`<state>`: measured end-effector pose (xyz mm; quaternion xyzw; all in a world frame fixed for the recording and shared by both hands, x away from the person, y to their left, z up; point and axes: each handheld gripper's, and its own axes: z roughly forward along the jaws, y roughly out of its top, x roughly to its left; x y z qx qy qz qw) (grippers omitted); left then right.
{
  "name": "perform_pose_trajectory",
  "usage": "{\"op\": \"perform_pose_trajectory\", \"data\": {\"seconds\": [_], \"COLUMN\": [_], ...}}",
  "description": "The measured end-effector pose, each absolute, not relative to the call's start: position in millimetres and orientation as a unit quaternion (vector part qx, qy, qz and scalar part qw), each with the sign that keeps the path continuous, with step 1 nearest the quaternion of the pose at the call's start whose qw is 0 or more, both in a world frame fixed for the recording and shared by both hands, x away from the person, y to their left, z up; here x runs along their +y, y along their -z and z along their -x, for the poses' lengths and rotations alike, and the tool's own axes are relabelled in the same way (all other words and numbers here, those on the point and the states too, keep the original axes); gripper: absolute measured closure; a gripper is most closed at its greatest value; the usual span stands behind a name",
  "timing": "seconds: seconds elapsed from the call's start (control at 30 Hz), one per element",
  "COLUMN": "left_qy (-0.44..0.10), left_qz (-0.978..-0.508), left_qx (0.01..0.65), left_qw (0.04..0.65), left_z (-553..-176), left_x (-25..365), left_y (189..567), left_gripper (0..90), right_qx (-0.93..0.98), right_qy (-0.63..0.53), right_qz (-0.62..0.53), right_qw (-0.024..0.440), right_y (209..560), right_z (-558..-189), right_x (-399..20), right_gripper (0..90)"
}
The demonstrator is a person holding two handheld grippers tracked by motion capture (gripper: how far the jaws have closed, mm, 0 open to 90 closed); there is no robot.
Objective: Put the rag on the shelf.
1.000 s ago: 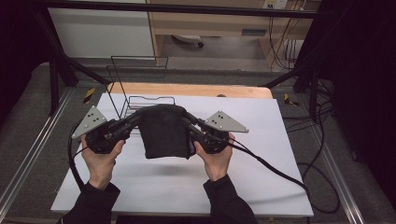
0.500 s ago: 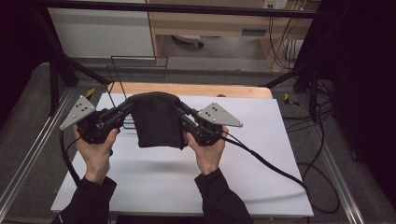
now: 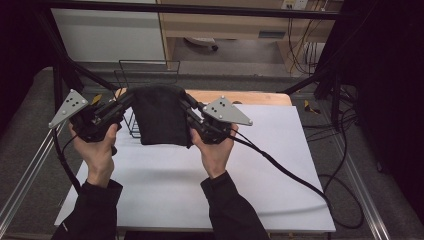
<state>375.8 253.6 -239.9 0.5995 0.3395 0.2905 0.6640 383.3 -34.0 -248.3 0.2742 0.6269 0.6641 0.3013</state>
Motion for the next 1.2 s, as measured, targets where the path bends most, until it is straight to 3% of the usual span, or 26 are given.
{"op": "perform_pose_trajectory", "data": {"seconds": [1.2], "left_qy": [-0.333], "left_qz": [-0.548], "left_qx": [0.335], "left_qw": [0.691], "left_z": [-405], "left_x": [278], "left_y": [169], "left_gripper": [82.6], "right_qx": [0.584], "right_qy": [-0.696], "right_qz": [-0.249], "right_qw": [0.334], "right_y": [175], "right_z": [-422], "right_x": [2], "right_gripper": [80.0]}}
